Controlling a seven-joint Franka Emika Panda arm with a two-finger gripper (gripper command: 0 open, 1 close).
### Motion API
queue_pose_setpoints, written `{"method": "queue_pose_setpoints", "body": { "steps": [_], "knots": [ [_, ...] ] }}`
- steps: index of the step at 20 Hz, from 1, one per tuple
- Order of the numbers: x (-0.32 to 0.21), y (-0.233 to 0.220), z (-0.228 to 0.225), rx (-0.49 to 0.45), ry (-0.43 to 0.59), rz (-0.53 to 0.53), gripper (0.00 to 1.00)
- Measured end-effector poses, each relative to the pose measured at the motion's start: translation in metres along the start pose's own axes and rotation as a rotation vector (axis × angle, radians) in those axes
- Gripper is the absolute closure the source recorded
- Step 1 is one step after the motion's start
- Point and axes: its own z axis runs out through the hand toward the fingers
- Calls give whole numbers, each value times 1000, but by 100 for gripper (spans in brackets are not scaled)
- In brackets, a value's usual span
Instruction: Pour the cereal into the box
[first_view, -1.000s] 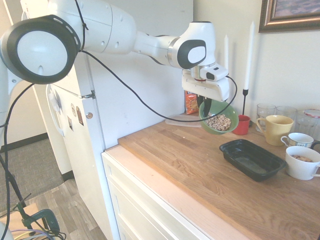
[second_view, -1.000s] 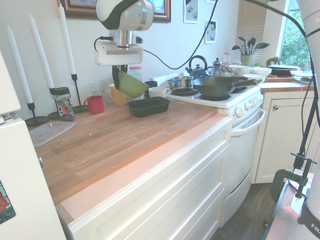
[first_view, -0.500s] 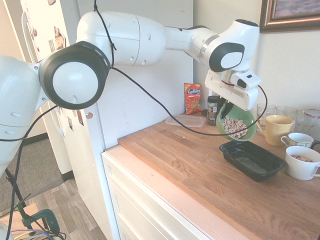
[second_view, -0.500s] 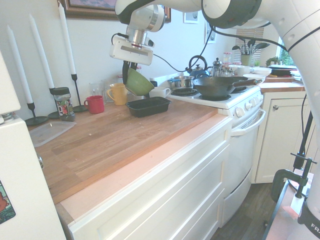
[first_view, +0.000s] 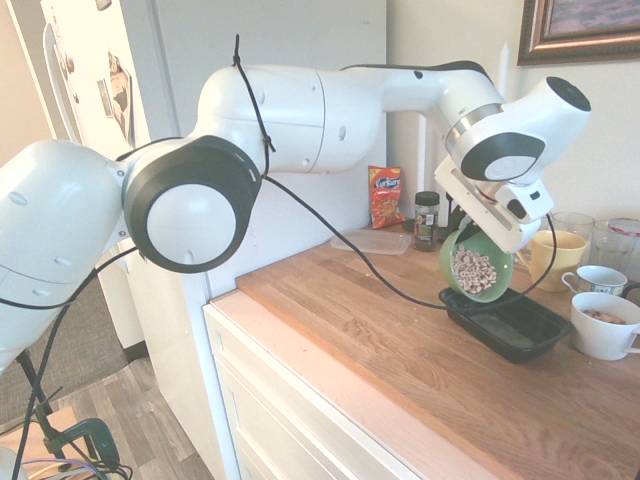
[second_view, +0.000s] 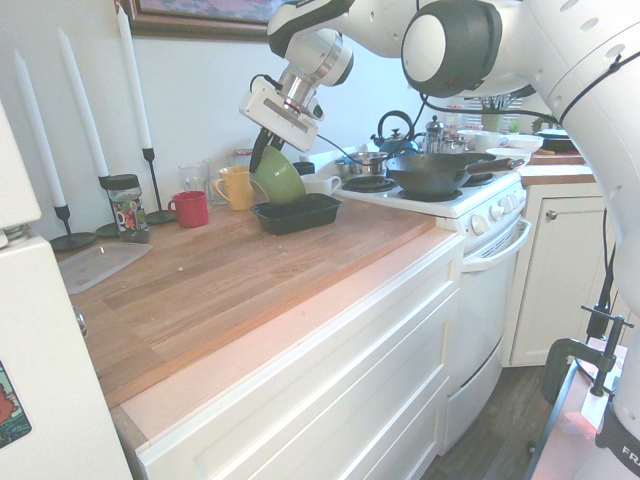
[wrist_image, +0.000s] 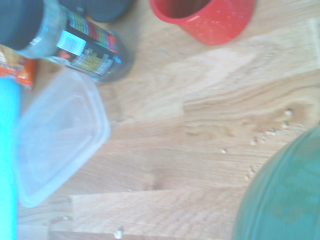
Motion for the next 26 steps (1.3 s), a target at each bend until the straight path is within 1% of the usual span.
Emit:
{"method": "queue_pose_setpoints", "body": {
  "steps": [4,9,12,20,26],
  "knots": [
    [12,10,1,62,-44,12,100],
    [24,27,-14,145,-96,18,100],
    [29,36,-17,199,-147,24,100],
    [42,56,-26,285,-219,34,100],
    [46,67,-41,374,-297,28,100]
  ]
}}
